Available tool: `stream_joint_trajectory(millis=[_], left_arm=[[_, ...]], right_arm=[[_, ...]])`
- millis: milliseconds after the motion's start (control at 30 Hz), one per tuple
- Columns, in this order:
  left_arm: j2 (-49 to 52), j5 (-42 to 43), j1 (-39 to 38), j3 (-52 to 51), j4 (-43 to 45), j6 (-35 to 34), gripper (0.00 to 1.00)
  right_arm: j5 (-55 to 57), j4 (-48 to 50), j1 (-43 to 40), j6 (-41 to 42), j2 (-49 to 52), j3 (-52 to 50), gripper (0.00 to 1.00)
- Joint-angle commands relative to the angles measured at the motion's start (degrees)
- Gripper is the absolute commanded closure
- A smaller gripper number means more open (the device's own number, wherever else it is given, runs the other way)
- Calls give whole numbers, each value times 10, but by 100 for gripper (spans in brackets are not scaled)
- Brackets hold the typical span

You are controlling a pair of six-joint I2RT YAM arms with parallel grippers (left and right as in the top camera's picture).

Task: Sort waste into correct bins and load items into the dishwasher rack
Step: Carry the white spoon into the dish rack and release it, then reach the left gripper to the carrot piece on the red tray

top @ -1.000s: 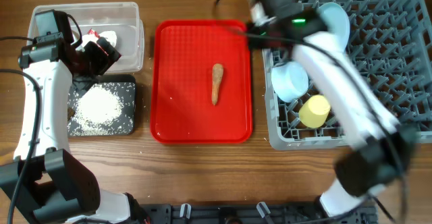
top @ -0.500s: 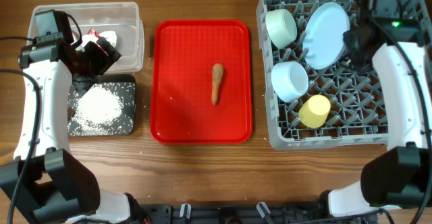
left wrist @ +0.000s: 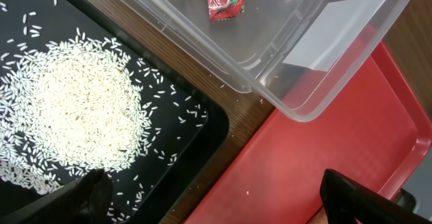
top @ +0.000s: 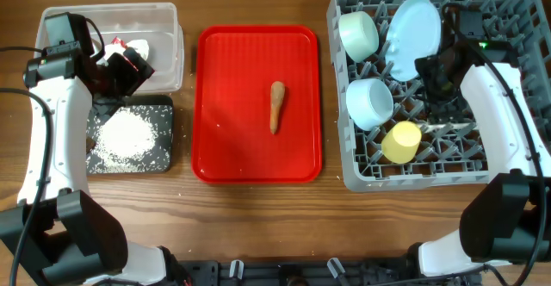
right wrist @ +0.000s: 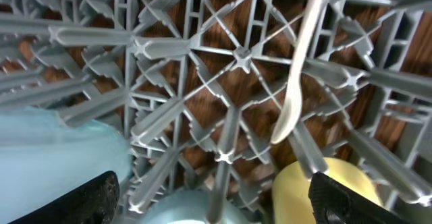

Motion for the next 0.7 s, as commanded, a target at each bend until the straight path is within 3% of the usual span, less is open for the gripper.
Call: stream_joint_trajectory(millis=[0, 167, 267, 367, 467, 533, 667], left_arm=[[-10, -3, 1, 8, 0, 1, 0], [-10, -3, 1, 8, 0, 0, 0], [-10, 26, 1, 8, 57, -14, 0], [-10, 34, 1, 8, 53, -14, 0], [-4, 116, -16, 8, 98, -10, 7], [14, 100, -82, 8, 139, -10, 11], [67, -21, -244, 8, 171, 14, 2]], right_arm=[[8, 2, 0, -94, -59, 2, 6], [31, 68, 0, -262, -200, 14, 0], [33, 102, 1, -352, -276, 14, 0], [53, 99, 1, -386, -330, 14, 0], [68, 93, 1, -397, -350, 14, 0], [70, 91, 1, -397, -346, 14, 0], [67, 85, 1, -396, -317, 14, 0]])
